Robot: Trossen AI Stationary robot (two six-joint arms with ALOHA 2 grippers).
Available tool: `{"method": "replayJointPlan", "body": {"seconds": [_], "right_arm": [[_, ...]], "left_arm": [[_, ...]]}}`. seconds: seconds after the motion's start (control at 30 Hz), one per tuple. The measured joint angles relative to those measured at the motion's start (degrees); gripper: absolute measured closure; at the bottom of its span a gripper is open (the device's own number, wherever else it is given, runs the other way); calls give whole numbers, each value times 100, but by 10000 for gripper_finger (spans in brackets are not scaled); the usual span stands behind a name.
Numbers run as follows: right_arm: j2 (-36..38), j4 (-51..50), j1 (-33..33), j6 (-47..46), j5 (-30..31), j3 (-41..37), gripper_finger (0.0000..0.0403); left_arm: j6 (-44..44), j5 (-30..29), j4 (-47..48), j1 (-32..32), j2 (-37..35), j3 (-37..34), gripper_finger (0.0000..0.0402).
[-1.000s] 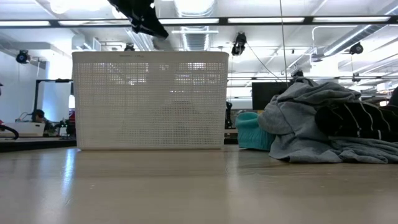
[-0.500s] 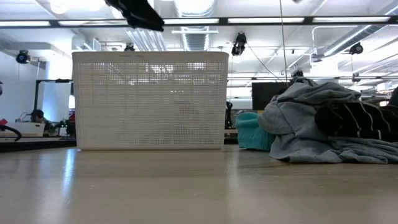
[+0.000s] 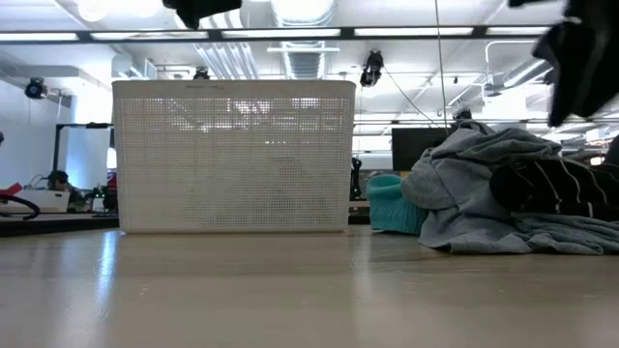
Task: Sort clothes
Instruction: Put the black sock into the white laundry bin
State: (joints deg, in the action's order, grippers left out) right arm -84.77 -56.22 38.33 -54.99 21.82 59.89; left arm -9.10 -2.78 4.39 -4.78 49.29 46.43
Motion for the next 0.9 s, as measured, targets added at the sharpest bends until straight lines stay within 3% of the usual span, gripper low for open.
{"method": "replayJointPlan", "body": {"seconds": [0.2,0.43,0.57,0.77,0.9], "right_arm": [[13,-27,-9,-478,1,-675,158],[15,-19,-11,-842,-186,-1124,176],[15,22,-10,-842,-524,-1142,229],[15,-6,-9,-524,-1044,-828,378],[15,-12,-9,-228,-1091,-335,390]], "left_arm": [[86,-652,-124,137,-241,-326,176],[131,-717,-140,138,-249,-426,184],[170,-717,-142,138,-218,-426,192],[216,-716,-139,138,-216,-426,198],[253,-718,-140,143,-220,-426,197]]}}
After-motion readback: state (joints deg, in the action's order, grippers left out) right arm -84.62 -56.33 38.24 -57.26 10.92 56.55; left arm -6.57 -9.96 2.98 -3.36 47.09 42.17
